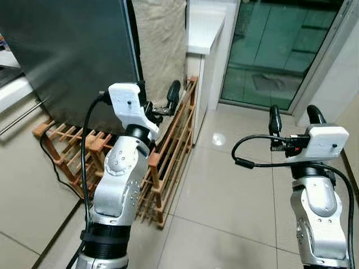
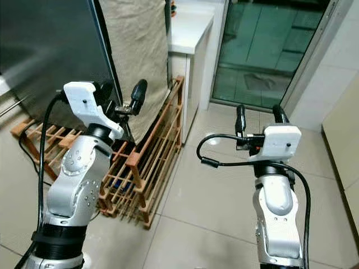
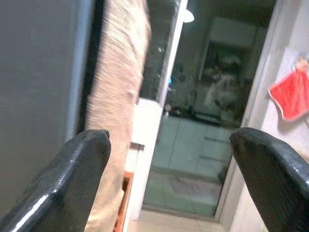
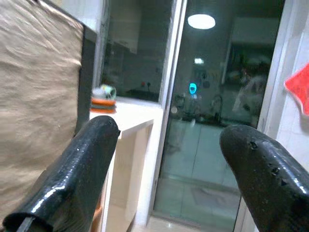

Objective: Restocking fridge

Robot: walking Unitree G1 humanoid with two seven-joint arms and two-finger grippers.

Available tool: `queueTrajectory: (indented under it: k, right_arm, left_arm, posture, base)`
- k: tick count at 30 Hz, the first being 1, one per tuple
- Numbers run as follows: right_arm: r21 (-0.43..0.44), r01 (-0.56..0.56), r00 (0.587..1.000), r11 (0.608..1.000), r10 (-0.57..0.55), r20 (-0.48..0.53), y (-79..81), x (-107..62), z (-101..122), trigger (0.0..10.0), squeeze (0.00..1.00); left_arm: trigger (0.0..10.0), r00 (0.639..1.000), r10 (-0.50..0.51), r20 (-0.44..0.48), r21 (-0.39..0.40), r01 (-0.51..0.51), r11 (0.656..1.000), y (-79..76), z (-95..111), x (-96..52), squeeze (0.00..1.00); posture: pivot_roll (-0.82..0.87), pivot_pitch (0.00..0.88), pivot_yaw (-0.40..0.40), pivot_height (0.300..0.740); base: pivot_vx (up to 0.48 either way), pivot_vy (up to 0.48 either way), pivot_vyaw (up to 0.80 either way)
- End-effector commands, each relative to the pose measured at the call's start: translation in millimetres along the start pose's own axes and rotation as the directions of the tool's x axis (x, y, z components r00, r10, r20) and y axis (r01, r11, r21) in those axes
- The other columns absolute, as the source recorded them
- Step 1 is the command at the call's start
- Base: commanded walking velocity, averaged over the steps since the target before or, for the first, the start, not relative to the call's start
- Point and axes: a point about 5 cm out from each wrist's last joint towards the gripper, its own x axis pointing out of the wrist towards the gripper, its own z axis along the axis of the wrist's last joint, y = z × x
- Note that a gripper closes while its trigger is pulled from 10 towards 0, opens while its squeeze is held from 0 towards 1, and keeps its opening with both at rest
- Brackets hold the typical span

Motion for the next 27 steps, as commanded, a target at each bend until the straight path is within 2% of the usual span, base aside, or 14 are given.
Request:
queueTrajectory:
  k: [1, 4, 7, 8, 9, 10, 13, 16, 20, 22, 27]
  right_arm:
    - [-0.047, -0.004, 0.993, 0.999, 0.010, 0.117, -1.0, -0.9, 23.9, 10.0, 0.00]
    - [-0.050, -0.013, 0.988, 0.999, 0.021, 0.152, 1.3, -1.3, 32.3, 10.0, 0.00]
    - [-0.034, 0.006, 0.986, 0.999, 0.000, 0.167, 0.9, 4.8, 37.8, 10.0, 0.00]
    - [-0.031, 0.008, 0.985, 0.999, -0.003, 0.175, 1.0, 8.2, 40.9, 10.0, 0.00]
    - [-0.023, 0.034, 0.967, 0.999, -0.027, 0.254, -3.0, 22.1, 61.2, 10.0, 0.00]
    - [-0.021, 0.043, 0.958, 0.999, -0.035, 0.286, -4.6, 26.5, 69.4, 10.0, 0.00]
    - [-0.035, 0.042, 0.948, 0.999, -0.029, 0.318, -6.0, 30.3, 77.7, 10.0, 0.00]
    - [-0.047, 0.028, 0.950, 0.998, -0.012, 0.313, -3.4, 28.2, 75.5, 10.0, 0.00]
    - [-0.034, 0.029, 0.959, 0.999, -0.019, 0.283, -0.5, 25.7, 69.5, 10.0, 0.00]
    - [-0.025, 0.031, 0.961, 0.999, -0.023, 0.275, 0.1, 27.4, 69.4, 10.0, 0.00]
    - [-0.031, 0.022, 0.960, 0.999, -0.013, 0.281, -0.1, 31.0, 70.9, 10.0, 0.00]
  left_arm:
    - [10.0, 0.992, 0.039, 0.117, 0.002, -0.040, 0.999, 4.0, 21.3, -2.0, 0.00]
    - [10.0, 0.985, 0.030, 0.171, -0.001, -0.030, 1.000, 0.6, 30.4, -3.2, 0.00]
    - [10.0, 0.986, 0.011, 0.164, 0.097, -0.027, 0.995, -8.1, 32.7, 1.0, 0.00]
    - [10.0, 0.983, 0.012, 0.182, 0.093, -0.029, 0.995, -11.4, 36.8, 2.6, 0.04]
    - [10.0, 0.981, 0.003, 0.193, 0.027, -0.009, 1.000, -13.5, 43.6, 8.8, 0.02]
    - [10.0, 0.981, 0.000, 0.195, 0.000, 0.000, 1.000, -13.1, 45.4, 10.6, 0.02]
    - [10.0, 0.972, -0.047, 0.228, -0.007, 0.050, 0.999, -17.4, 48.8, 10.3, 0.00]
    - [10.0, 0.965, -0.072, 0.253, 0.005, 0.073, 0.997, -22.9, 51.8, 9.3, 0.00]
    - [10.0, 0.955, -0.074, 0.288, 0.017, 0.073, 0.997, -22.7, 57.6, 9.2, 0.00]
    - [10.0, 0.950, -0.065, 0.306, 0.054, 0.051, 0.997, -19.9, 62.3, 10.4, 0.00]
    - [10.0, 0.946, -0.034, 0.324, 0.038, 0.023, 0.999, -15.5, 66.1, 11.2, 0.00]
  posture:
    - [-0.14, 0.000, -0.009, 0.740]
    - [-0.14, 0.000, -0.010, 0.740]
    - [-0.15, 0.000, -0.007, 0.740]
    - [-0.15, 0.000, -0.005, 0.740]
    - [-0.15, 0.000, -0.004, 0.740]
    - [-0.15, 0.000, -0.004, 0.740]
    - [-0.16, 0.000, -0.010, 0.740]
    - [-0.16, 0.000, -0.013, 0.740]
    - [-0.16, 0.000, -0.013, 0.740]
    - [-0.16, 0.000, -0.011, 0.740]
    - [-0.15, 0.000, -0.016, 0.740]
  base:
    - [0.000, 0.000, 0.00]
    - [0.000, 0.000, 0.00]
    - [0.000, 0.000, 0.00]
    - [0.000, 0.000, 0.00]
    - [0.000, 0.000, 0.00]
    - [0.000, 0.000, 0.00]
    - [0.265, 0.000, 0.00]
    - [0.472, 0.000, 0.00]
    - [0.476, 0.000, 0.00]
    - [0.454, 0.000, 0.00]
    - [0.475, 0.000, 0.00]
